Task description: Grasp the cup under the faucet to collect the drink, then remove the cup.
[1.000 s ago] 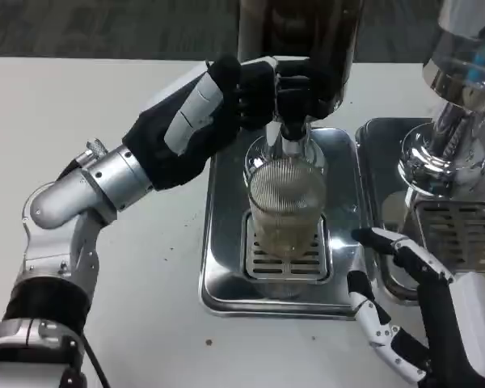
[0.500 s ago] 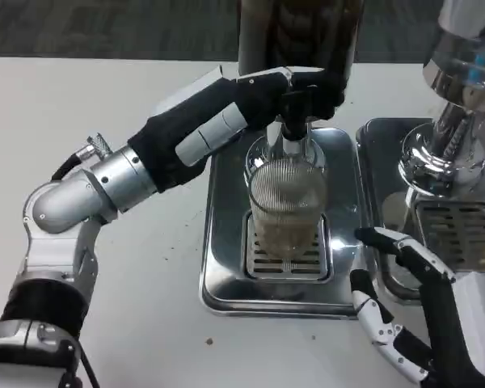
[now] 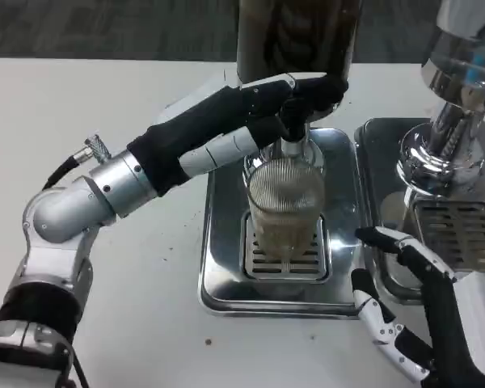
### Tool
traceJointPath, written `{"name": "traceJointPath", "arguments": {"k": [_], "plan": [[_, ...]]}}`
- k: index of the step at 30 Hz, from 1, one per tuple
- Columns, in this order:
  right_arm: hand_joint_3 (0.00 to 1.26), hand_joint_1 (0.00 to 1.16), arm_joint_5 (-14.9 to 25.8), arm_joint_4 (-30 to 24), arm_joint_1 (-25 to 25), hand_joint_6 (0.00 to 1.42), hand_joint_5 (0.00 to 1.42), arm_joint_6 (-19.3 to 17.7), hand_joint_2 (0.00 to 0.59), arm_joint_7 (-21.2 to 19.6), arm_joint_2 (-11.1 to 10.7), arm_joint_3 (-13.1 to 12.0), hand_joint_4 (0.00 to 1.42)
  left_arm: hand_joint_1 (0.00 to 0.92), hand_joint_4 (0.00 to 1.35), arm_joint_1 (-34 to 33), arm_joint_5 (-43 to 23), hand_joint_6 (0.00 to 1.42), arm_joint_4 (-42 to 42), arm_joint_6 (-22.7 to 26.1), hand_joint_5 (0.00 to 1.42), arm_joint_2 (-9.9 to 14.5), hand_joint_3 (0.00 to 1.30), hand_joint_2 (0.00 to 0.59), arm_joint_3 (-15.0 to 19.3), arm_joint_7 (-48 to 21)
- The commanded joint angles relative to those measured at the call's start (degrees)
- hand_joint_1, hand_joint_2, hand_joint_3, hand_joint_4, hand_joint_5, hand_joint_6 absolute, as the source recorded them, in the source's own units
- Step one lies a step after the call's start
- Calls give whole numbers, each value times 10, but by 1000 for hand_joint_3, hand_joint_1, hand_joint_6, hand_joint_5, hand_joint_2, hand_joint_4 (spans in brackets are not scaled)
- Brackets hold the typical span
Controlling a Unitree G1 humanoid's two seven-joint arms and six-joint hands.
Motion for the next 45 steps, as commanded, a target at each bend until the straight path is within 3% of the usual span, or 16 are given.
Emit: {"name": "traceJointPath", "arguments": {"k": [1, 19, 38, 45], "plan": [[397, 455, 9, 1, -1, 345, 330, -8, 428, 3, -4, -4, 361, 0, 138, 24, 62, 73, 27, -4, 153, 19, 211, 77, -30, 10], [388, 454, 14, -5, 3, 324, 326, -8, 428, 9, -2, -5, 358, 0, 115, 26, 150, 56, 37, -83, 118, 55, 192, 78, -87, 116], [310, 431, 50, 2, -4, 303, 299, -20, 406, 28, 2, -5, 313, 0, 114, 26, 176, 43, 37, -96, 116, 72, 189, 77, -116, 169], [262, 421, 76, 5, -9, 302, 285, -30, 357, 48, 0, -7, 264, 0, 114, 29, 183, 41, 33, -102, 108, 75, 188, 77, -122, 179]]}}
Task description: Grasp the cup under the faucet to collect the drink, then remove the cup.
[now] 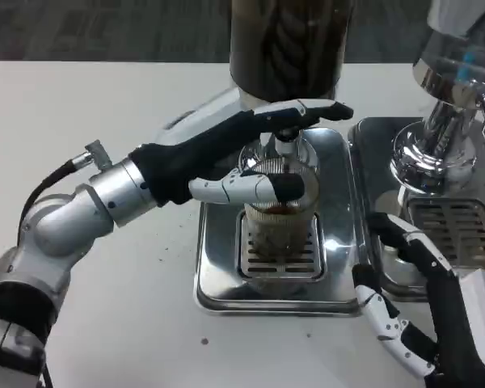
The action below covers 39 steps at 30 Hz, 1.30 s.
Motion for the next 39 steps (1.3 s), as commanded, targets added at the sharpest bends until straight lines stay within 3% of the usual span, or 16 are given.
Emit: {"name": "traceJointPath", "arguments": {"k": [1, 18, 27, 39], "plan": [[261, 422, 17, 4, -6, 302, 284, -14, 354, 15, -2, -4, 262, 0, 114, 29, 41, 41, 19, 25, 107, 16, 188, 77, -20, -12], [227, 409, 37, 14, 1, 274, 253, -33, 359, 31, -10, -23, 226, 0, 114, 34, 56, 40, 17, 25, 105, 9, 181, 80, -35, 23], [150, 416, 53, 33, -18, 214, 174, -41, 287, 65, -21, -27, 142, 0, 114, 37, 60, 40, 9, 25, 105, 9, 182, 83, -40, 36], [88, 492, 62, 55, -63, 163, 111, -27, 255, 103, -20, -26, 88, 0, 114, 38, 57, 40, 5, 25, 104, 10, 186, 84, -39, 34]]}}
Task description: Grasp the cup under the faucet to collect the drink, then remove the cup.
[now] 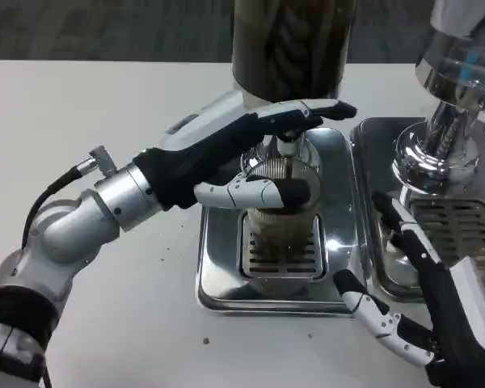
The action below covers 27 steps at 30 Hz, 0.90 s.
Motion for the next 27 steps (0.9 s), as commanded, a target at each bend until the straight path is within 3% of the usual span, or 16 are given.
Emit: {"name": "traceJointPath", "arguments": {"k": [1, 15, 27], "plan": [[87, 493, 11, 11, -22, 163, 110, 4, 255, 16, -1, -2, 87, 0, 114, 30, 34, 40, 18, 28, 104, 8, 187, 85, -17, -22], [2, 503, 27, 43, -73, 90, 21, 14, 245, 59, -2, 1, 7, 0, 124, 31, 31, 45, 11, 31, 104, 12, 191, 93, -15, -25], [0, 508, 40, 73, -111, 39, 0, 22, 245, 95, -6, 6, 0, 0, 132, 33, 27, 53, 5, 33, 104, 15, 199, 101, -14, -27]]}}
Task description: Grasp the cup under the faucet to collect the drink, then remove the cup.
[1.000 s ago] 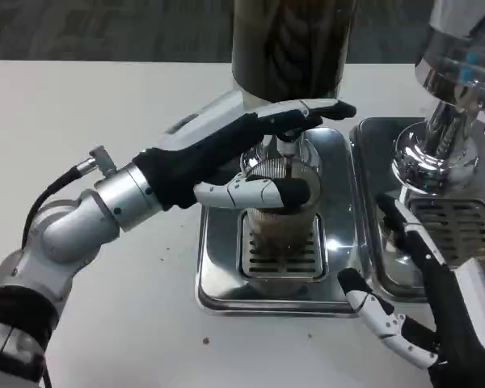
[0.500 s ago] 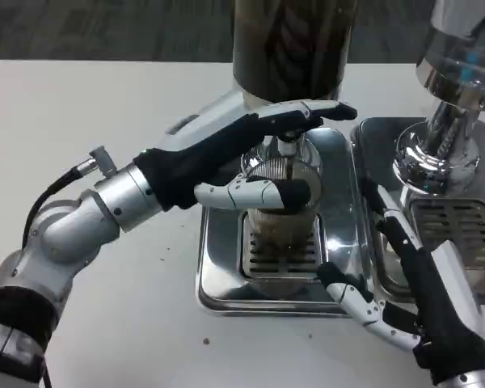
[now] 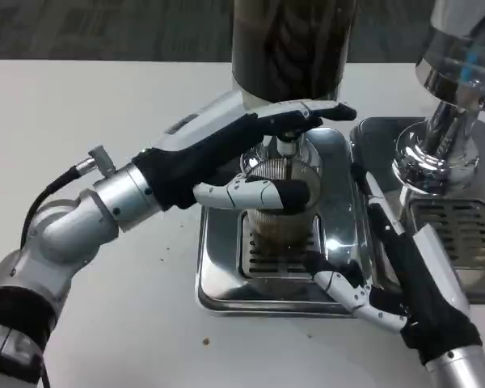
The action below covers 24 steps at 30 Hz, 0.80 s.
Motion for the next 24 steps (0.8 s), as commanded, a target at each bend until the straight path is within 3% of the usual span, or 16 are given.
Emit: {"name": "traceJointPath", "arguments": {"k": [1, 8, 24], "plan": [[0, 509, 10, 12, -17, 36, 0, 8, 244, 17, -5, 2, 0, 0, 133, 31, 27, 53, 14, 32, 104, 12, 199, 102, -14, -27], [0, 509, 21, 26, -35, 33, 0, 11, 242, 30, -3, 3, 0, 0, 134, 34, 20, 55, 8, 34, 104, 11, 200, 105, -11, -31], [0, 502, 32, 52, -57, 45, 0, 6, 250, 42, 2, 8, 0, 0, 156, 37, -118, 69, -19, 93, 121, -15, 211, 116, 43, -143]]}}
